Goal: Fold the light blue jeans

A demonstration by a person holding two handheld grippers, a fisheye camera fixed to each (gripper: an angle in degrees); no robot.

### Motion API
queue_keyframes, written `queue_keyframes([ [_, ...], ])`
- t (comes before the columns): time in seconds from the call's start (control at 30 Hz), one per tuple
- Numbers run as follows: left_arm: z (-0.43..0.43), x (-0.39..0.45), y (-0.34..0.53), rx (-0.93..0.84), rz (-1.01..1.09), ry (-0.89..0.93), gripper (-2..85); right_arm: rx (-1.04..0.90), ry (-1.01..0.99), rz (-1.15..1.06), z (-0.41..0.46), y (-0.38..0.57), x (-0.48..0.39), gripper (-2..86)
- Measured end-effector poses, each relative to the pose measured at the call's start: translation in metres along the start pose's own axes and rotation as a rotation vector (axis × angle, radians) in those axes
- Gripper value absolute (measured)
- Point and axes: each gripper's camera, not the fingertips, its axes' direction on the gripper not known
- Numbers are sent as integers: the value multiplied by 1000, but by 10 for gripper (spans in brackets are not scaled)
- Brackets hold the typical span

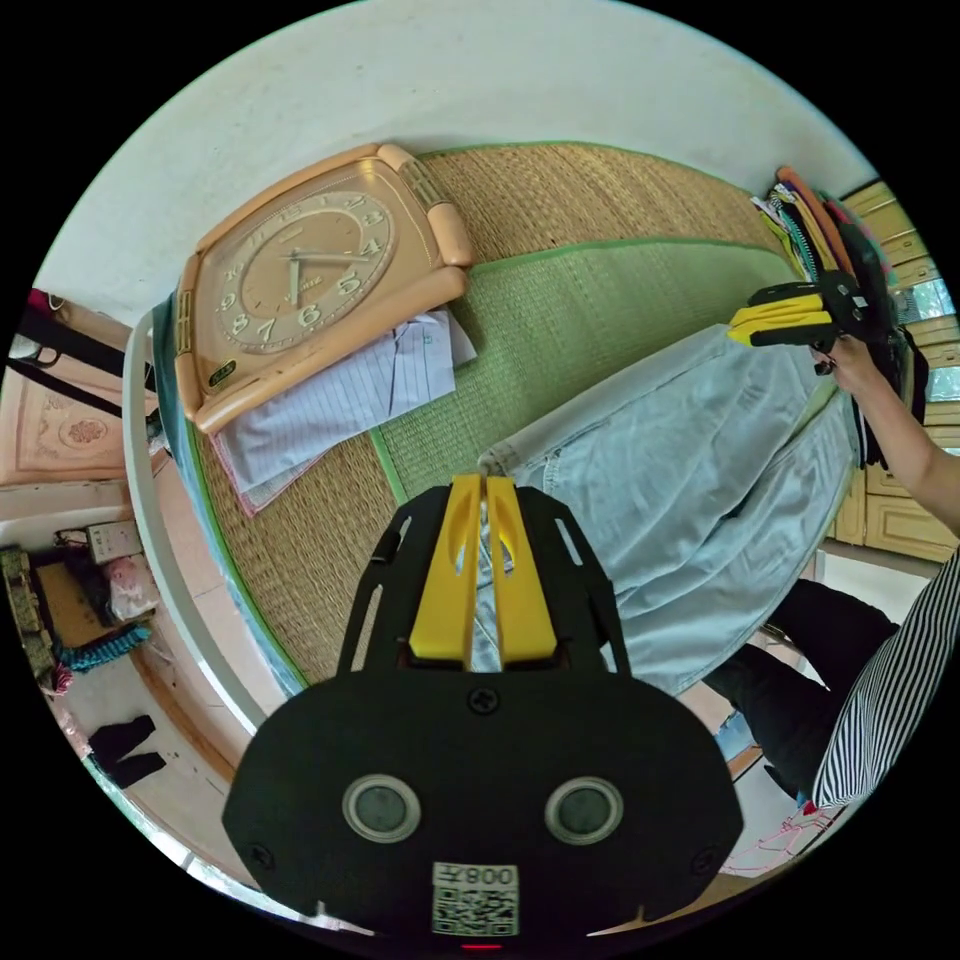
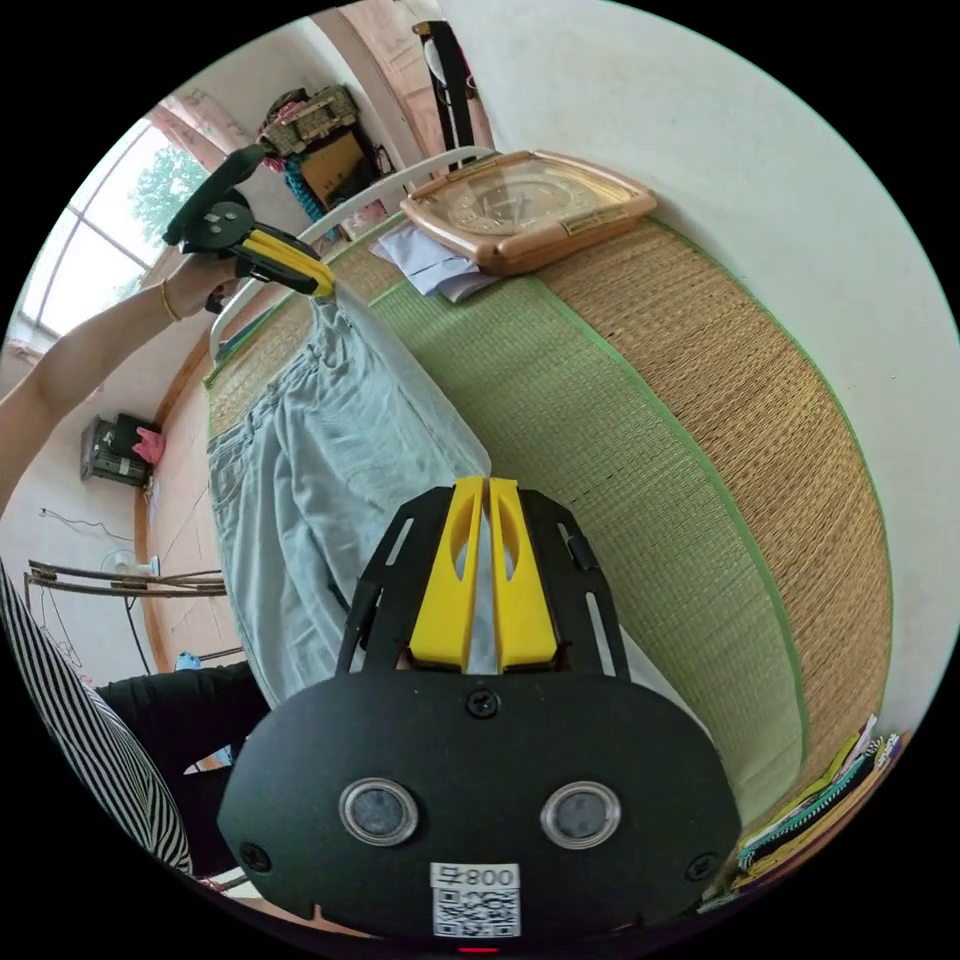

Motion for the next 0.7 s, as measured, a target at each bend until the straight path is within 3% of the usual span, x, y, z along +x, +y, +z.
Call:
queue_keyframes([
  [0.4, -5, 50, 98, 39, -13, 56, 6, -7, -125, -106, -18, 48, -129, 6],
  [0.7, 51, 84, 163, -70, -110, 152, 4, -170, -275, -195, 39, 55, -234, 6],
])
